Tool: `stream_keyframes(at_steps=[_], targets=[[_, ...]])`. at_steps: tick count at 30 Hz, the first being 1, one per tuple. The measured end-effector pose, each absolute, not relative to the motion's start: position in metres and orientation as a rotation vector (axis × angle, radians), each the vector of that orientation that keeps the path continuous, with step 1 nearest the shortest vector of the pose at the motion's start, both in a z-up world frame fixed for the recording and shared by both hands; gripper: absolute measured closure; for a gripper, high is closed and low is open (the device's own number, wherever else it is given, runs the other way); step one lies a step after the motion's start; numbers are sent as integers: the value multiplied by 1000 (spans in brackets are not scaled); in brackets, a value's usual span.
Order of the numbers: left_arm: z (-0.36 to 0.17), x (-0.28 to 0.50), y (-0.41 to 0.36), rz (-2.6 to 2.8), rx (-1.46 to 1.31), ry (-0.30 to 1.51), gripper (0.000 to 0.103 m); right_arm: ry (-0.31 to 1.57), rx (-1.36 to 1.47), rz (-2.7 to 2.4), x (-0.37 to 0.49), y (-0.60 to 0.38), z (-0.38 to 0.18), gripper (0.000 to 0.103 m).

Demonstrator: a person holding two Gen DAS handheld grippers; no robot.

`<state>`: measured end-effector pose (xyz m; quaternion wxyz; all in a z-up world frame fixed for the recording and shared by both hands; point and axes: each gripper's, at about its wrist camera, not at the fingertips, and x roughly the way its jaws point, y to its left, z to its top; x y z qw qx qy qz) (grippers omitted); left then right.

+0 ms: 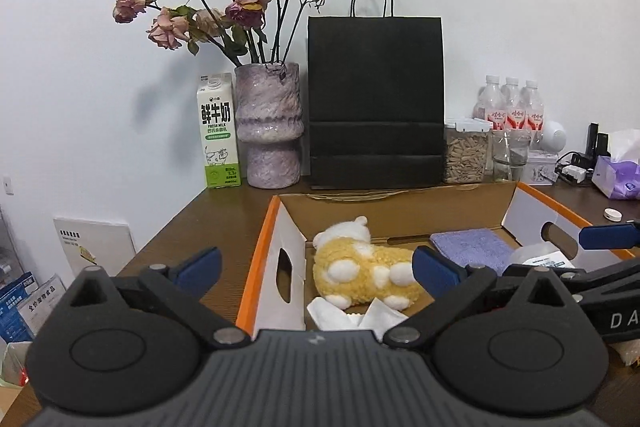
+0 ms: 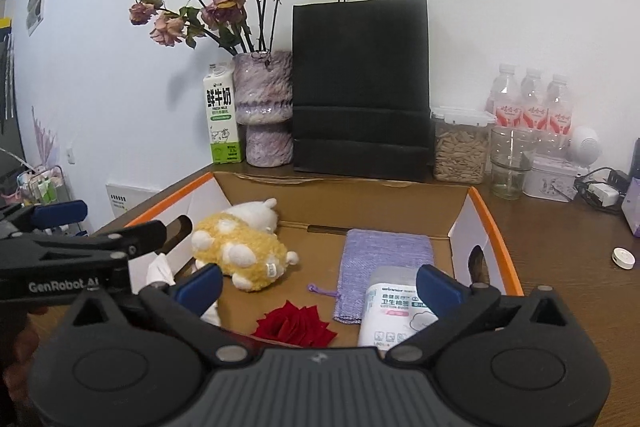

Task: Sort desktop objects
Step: 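Place the tissue and red rose into the cardboard box and open both tools, then grasp the black braided cable with the left tool while the right tool grasps the iridescent plastic bag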

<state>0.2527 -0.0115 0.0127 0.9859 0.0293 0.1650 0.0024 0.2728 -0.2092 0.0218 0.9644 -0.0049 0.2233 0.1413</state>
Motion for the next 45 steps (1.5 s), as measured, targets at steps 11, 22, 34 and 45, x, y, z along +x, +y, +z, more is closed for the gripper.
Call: stream_keyframes(at_steps=[11,22,34,45], targets=[[11,251,-13,11,69,324,0,441,-36,276,268,-206,23,0],[16,239,-12,27,67,283,0,375,-60,258,250,-206,36,0],[23,216,-1,42,30,312,0,347,-79,220,206,-229,60,0],[13,185,9,27,34,405,0,424,-87,157,162,-265,39,0]])
